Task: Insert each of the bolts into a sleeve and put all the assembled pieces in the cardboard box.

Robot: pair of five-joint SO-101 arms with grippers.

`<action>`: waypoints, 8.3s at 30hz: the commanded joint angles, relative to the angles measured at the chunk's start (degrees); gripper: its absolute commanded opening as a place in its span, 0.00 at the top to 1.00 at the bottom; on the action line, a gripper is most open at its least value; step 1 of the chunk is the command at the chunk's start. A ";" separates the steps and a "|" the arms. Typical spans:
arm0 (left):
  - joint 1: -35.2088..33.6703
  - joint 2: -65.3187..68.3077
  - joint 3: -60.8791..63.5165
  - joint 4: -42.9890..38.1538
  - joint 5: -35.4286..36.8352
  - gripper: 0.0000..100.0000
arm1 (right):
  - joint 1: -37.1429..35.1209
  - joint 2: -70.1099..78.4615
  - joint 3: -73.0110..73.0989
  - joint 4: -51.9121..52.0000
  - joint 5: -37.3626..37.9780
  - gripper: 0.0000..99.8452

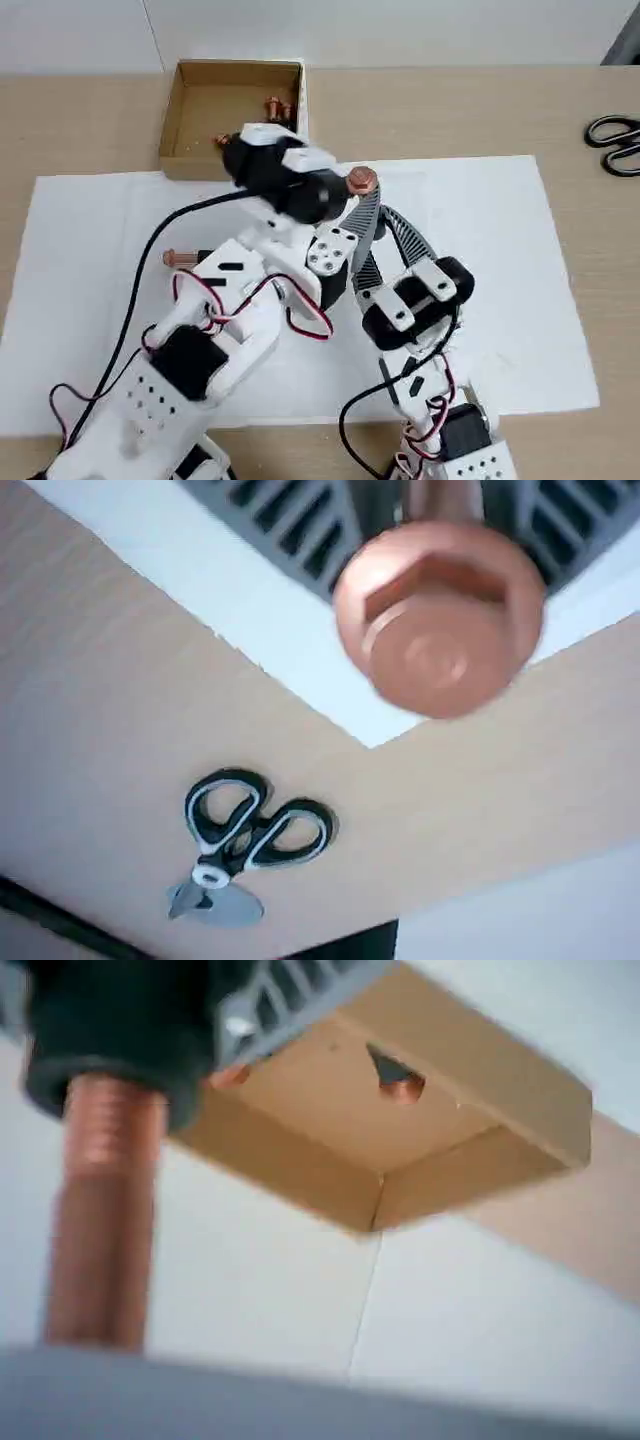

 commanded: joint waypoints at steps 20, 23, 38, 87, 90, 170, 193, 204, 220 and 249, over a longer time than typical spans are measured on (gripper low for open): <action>-0.09 -1.85 -1.19 9.05 -1.58 0.99 | -0.04 -0.92 -5.80 -5.14 0.53 1.00; -0.18 -1.85 -2.77 11.16 -2.29 0.99 | -0.04 -0.92 -5.71 -5.14 0.53 1.00; -0.09 -1.93 -4.09 14.68 -2.46 0.99 | -0.04 -0.92 -5.89 -5.05 0.53 1.00; -33.76 -53.80 56.57 -0.70 -5.45 0.99 | 0.40 -0.92 -12.66 14.81 0.53 1.00; -33.67 -53.80 56.57 2.99 -5.45 0.99 | 0.40 -0.92 -12.66 16.04 0.44 1.00; -33.76 -53.80 56.40 17.76 -5.71 0.99 | -6.64 151.87 -144.44 17.89 -6.68 1.00; -33.76 -53.80 56.40 17.76 -5.71 0.99 | -6.81 169.27 -161.76 22.99 -6.68 0.91; -33.76 -53.80 56.40 17.76 -5.71 0.99 | -6.81 169.36 -165.54 25.01 -6.59 0.91; -33.76 -53.80 56.40 17.76 -5.71 0.99 | -7.43 169.80 -172.84 34.95 -6.59 0.85; -50.37 -53.80 56.48 17.93 -5.71 0.99 | -14.81 153.10 -185.05 86.55 4.57 0.86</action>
